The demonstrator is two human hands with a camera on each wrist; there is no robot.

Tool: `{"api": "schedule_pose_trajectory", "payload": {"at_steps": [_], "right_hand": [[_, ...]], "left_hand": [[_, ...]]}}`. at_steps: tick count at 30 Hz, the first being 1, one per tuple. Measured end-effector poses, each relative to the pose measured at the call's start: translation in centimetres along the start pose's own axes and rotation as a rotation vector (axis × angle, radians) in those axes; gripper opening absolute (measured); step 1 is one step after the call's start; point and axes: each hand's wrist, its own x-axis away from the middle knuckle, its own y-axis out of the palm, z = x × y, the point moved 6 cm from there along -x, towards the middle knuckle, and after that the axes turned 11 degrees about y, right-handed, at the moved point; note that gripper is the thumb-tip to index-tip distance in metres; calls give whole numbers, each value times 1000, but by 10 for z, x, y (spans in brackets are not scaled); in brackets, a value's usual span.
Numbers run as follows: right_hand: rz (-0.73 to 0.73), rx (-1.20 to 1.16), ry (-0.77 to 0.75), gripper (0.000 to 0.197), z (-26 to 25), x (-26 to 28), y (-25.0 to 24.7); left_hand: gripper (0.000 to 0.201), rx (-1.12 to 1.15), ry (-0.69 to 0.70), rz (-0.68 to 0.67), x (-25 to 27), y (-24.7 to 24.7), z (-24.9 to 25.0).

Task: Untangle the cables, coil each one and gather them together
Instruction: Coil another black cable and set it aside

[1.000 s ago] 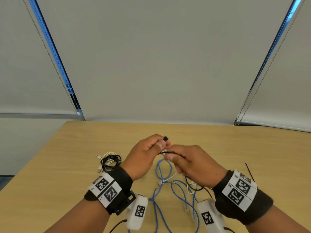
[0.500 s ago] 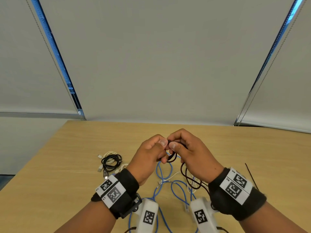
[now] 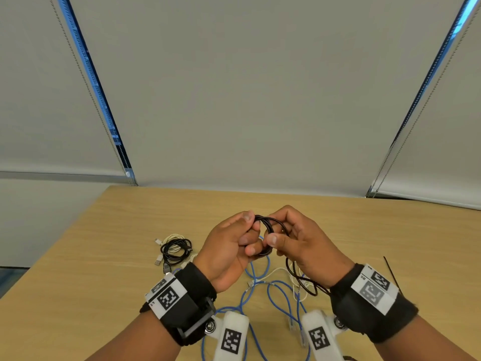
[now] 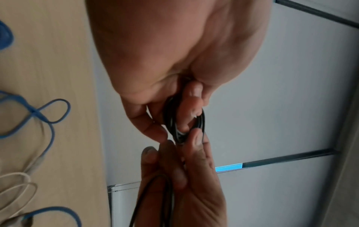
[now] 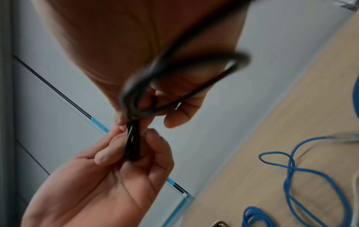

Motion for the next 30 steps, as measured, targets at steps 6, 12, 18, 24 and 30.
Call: {"api": "schedule_pose_trajectory", "payload": {"at_steps": [6,12,18,24,30], "right_hand": [[32,73,30,14,4,-5,-8],[-161,177,192,24,34,-1,-3],[-299,153,312,15,58,14,23],[-356,296,237,18,38,28,36],[-168,395,33,26,-18,20,11]], "left_hand": [[30,-19,-65,-99,0,-5,6],[36,216,-14,-66,3,-3,12],[27,172,278,-12,-9,-1,55],[15,-809,418,0,-20,-10,55],[24,-1014,270,-187,-19,-12,10]]}}
